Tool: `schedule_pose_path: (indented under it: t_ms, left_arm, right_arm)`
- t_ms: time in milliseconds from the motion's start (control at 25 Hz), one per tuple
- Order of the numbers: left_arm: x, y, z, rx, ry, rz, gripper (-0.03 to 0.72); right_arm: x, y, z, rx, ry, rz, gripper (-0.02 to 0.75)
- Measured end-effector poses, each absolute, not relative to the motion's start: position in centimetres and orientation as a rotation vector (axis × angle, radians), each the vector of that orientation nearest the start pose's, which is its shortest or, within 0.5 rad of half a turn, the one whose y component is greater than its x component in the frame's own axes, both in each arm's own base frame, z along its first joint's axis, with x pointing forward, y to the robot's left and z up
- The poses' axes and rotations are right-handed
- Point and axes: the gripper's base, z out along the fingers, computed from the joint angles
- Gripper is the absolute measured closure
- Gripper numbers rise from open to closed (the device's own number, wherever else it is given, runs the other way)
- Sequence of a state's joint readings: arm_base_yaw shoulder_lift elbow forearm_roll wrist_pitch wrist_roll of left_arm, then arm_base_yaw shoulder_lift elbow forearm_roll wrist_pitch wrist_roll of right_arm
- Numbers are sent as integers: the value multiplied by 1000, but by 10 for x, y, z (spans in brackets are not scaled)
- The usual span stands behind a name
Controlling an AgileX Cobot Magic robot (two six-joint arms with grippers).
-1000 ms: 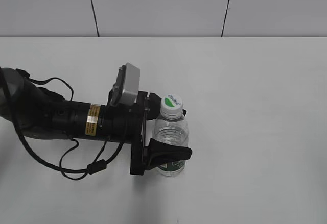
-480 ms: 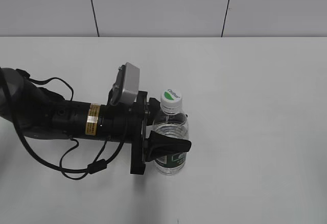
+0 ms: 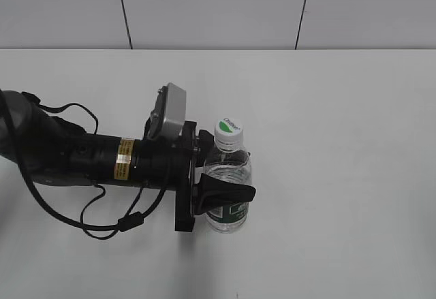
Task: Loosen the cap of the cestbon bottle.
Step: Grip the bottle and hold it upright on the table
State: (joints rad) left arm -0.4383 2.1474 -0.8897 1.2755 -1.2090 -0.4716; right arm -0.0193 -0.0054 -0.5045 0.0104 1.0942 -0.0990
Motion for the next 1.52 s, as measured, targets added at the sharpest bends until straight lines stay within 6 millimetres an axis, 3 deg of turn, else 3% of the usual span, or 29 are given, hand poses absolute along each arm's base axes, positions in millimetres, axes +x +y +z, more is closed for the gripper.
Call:
schedule_pose_path:
  t_ms: [240,480,760,1200,1520]
  left_arm:
    - [283,-218,98,1238,1475,-1114,286]
    - [303,-225,118,1198,1404,-1059,286]
    - [323,-228,125,1118,1438,-955,286]
    - [334,-228,96,1086,1523,-929,287]
    - [334,-230,94,1080,1498,-954,287]
  right_arm:
    - [-8,1,276,-83,2067,-61,191]
    - [-8,1,276,-83,2067,-61,191]
    - [-8,1,276,-83,2067,-61,191]
    - [-8,1,276,-83,2067,-61,191]
    - [-8,1,276,-83,2067,-61,191]
